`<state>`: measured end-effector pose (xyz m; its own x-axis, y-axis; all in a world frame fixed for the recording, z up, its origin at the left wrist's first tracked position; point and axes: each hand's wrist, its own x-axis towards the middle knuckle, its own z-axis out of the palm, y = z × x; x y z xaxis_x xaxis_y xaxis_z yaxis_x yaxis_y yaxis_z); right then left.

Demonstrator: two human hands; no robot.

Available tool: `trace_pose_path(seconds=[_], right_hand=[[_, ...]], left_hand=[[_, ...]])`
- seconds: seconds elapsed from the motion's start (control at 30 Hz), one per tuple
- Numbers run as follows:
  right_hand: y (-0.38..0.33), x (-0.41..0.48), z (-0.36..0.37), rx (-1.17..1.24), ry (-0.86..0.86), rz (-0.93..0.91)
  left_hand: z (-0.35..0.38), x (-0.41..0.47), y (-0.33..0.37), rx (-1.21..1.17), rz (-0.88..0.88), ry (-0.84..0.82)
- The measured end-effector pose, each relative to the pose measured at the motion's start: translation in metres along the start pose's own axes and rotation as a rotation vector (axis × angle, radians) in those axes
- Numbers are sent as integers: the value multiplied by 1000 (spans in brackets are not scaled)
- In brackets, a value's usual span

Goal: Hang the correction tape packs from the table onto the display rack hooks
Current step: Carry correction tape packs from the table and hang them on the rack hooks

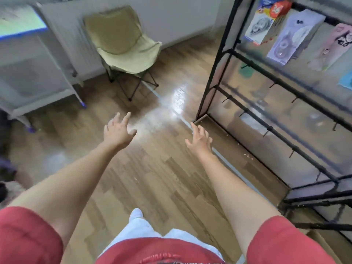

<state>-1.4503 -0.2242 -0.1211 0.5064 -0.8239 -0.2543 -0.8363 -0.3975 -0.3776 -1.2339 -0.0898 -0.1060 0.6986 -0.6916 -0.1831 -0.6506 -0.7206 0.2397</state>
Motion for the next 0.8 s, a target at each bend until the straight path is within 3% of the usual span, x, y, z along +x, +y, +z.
trace_pose_path(seconds=[0.37,0.57,0.8], right_hand=[[-188,16,63,-78,-109,-313],[-292,27,101,-93,-118,-382],[-383,55,132,-96,-110,-449]], left_hand=[[-46,-26,-176,-116,-332,78],[-83,-7,-281,-138,-415,99],[-104,29,-357,-194,-483,110]])
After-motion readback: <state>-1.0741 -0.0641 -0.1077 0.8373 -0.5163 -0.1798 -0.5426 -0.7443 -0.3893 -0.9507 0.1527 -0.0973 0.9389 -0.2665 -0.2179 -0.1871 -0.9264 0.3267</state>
